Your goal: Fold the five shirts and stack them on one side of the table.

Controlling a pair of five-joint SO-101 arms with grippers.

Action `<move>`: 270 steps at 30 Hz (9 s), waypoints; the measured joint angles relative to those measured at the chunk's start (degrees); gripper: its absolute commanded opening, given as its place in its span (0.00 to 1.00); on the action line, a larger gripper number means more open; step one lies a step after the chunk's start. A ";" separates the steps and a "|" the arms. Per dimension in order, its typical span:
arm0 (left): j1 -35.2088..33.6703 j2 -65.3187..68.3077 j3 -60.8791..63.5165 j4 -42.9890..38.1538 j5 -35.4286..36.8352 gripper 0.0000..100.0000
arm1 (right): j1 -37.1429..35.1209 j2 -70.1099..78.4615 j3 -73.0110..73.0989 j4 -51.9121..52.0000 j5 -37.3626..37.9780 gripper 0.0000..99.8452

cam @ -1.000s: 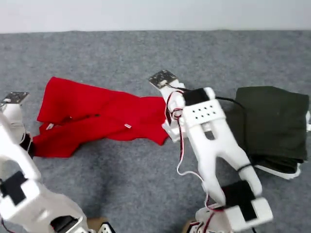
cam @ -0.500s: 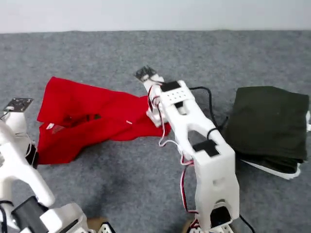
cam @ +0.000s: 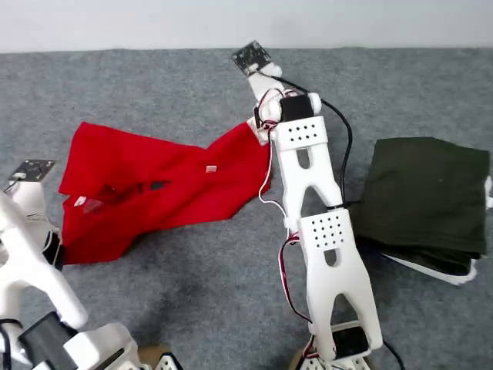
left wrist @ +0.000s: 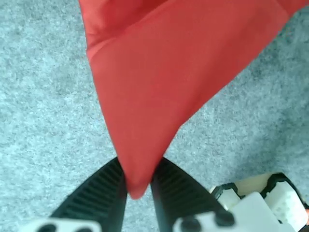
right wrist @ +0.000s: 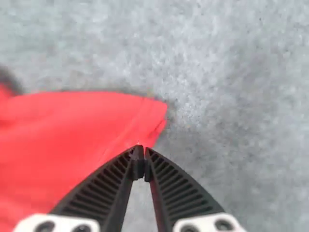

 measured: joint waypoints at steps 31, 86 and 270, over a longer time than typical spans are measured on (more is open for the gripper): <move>0.00 0.00 0.00 -0.26 0.09 0.00 | -11.25 -22.24 52.40 -5.01 3.08 0.01; 0.00 -2.11 0.00 -0.97 0.00 0.00 | -10.20 -2.46 10.46 9.76 3.25 0.01; 23.03 -25.58 18.81 -20.57 14.68 0.17 | 5.80 -58.29 85.89 -7.65 10.55 0.25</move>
